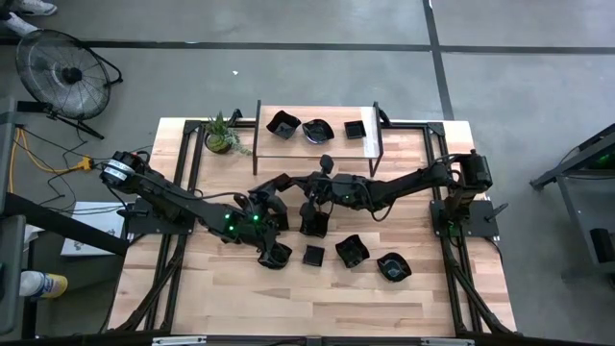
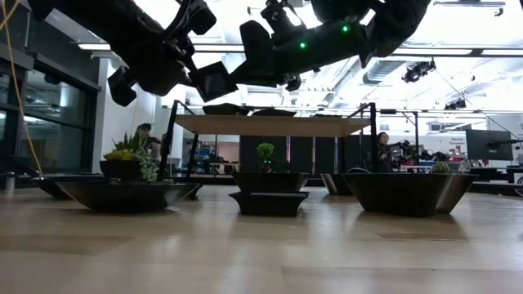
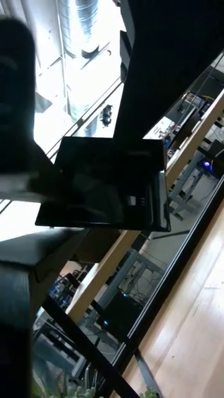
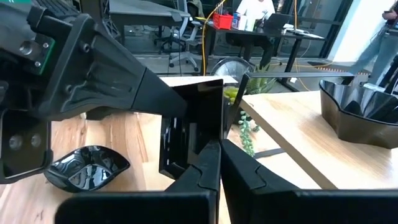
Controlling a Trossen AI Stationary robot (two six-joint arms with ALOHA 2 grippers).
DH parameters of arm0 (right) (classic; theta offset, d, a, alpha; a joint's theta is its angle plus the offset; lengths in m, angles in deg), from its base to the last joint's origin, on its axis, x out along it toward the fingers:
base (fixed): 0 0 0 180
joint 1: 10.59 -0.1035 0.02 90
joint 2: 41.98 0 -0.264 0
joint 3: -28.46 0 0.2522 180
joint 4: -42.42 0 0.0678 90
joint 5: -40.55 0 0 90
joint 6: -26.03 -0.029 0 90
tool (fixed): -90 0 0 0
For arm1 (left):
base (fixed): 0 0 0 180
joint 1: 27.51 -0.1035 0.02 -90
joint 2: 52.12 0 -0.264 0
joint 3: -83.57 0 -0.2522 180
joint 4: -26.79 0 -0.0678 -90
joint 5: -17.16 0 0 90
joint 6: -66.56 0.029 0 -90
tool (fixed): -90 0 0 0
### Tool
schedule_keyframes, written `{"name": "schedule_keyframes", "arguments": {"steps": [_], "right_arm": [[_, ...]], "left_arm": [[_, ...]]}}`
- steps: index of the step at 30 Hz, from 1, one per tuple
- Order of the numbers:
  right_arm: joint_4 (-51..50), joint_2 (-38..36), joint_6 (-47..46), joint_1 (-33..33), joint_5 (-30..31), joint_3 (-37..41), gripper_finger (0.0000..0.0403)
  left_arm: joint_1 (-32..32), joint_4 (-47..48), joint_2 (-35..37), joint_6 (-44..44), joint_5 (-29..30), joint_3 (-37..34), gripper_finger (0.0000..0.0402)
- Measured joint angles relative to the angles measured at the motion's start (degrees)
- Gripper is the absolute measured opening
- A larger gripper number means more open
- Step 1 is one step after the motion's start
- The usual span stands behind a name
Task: Pick & Place Mini shaped plates
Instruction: Stack the black square plate on top of the black square plate on the shelf
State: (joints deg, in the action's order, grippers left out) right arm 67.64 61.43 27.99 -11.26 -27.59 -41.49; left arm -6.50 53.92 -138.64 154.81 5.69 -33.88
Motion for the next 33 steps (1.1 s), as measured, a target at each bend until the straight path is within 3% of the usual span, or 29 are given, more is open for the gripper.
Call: {"name": "schedule_keyframes", "arguments": {"steps": [6, 11, 18, 25, 33], "right_arm": [[-0.40, 0.00, -0.62, 0.03, 2.36, 0.00, 0.0000], [-3.67, -0.83, -2.98, 1.16, 3.27, 0.00, 0.0000], [-15.13, -9.63, -6.62, 5.15, 3.58, 0.00, 0.0000], [-26.46, -20.94, -9.47, 10.98, 4.66, -0.02, 0.0000], [-37.30, -27.25, -17.12, 17.20, 4.61, -0.02, 0.0000]], "left_arm": [[0.02, 0.09, 0.12, 2.53, 4.98, 0.00, 0.0128], [0.00, 0.94, 3.47, 0.95, 11.41, -0.02, 0.0147], [1.18, 10.12, 12.80, -19.60, 9.09, -0.04, 0.0149], [1.12, 26.26, 20.27, -45.58, -2.95, -0.02, 0.0149], [2.18, 43.77, 22.46, -69.46, -4.42, -1.68, 0.0149]]}}
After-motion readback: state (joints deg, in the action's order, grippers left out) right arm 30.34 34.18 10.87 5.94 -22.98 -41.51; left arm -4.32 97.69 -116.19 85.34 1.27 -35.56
